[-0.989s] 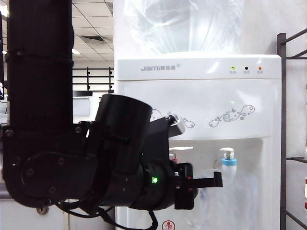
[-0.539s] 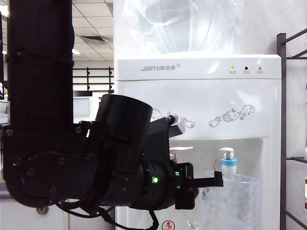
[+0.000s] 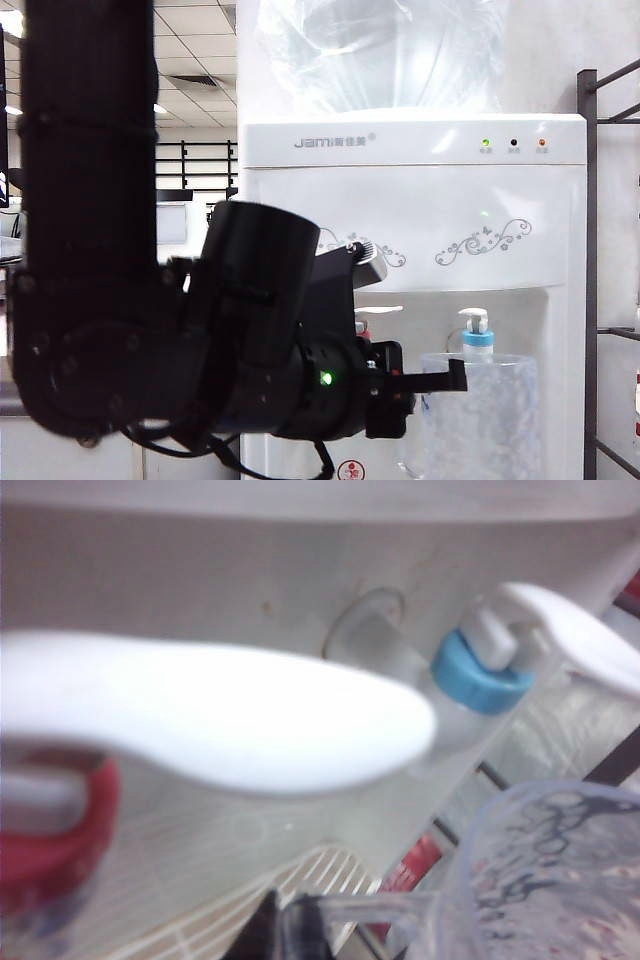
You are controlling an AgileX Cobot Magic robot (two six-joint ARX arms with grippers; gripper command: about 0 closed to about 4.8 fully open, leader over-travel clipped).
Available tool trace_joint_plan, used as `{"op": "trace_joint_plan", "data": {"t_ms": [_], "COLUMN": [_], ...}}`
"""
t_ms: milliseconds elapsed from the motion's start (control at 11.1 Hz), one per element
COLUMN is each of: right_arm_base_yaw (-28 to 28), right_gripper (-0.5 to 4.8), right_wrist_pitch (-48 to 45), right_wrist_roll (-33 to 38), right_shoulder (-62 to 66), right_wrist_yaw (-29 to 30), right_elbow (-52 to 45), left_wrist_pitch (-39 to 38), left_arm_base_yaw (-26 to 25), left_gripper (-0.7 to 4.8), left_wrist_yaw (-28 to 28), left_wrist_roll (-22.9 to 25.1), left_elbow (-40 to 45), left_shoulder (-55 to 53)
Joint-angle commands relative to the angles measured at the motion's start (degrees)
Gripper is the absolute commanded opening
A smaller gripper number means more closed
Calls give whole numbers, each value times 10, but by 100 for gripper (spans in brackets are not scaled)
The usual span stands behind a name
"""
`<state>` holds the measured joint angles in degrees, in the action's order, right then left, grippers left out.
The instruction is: Pick up the plastic mug from the left desk, go to the cold water outlet of the water dispenser, press the vertical switch to get some water, then put the mug back on the desk.
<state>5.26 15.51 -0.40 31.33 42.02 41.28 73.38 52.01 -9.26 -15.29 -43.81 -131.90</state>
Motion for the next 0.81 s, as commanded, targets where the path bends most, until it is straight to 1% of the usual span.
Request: {"op": "trace_joint_plan", "data": {"t_ms": [90,180,359,449,629,719,809], "right_arm_base_yaw": [0,0,0,1,0,1,1], "right_gripper": [-6,-6,-6,-6,-6,-6,-5], "right_wrist_pitch": [-5,-8,-8,-8,-10,-12,-12], "right_wrist_roll": [-1,-1,-1,-1,-1,-1,-1], "right_shoulder": [-1,-1,-2,-3,-7,-7,-9], "right_wrist_yaw": [1,1,1,1,1,1,1], "right_elbow": [2,2,2,2,2,2,2], "left_wrist_pitch": [32,3,-23,-53,-61,-83,-80], "left_arm_base_yaw": [21,40,44,42,41,37,36], "left_gripper": [-7,-7,-7,-7,-7,-7,-7], "left_wrist_yaw": [-37,-125,-143,-141,-141,-137,-141], "left_wrist_roll": [-2,-4,-4,-5,-12,-13,-12], "left_elbow": [-73,-98,-106,-111,-111,-111,-111], "left_shoulder": [-55,-58,-58,-60,-60,-60,-60]}}
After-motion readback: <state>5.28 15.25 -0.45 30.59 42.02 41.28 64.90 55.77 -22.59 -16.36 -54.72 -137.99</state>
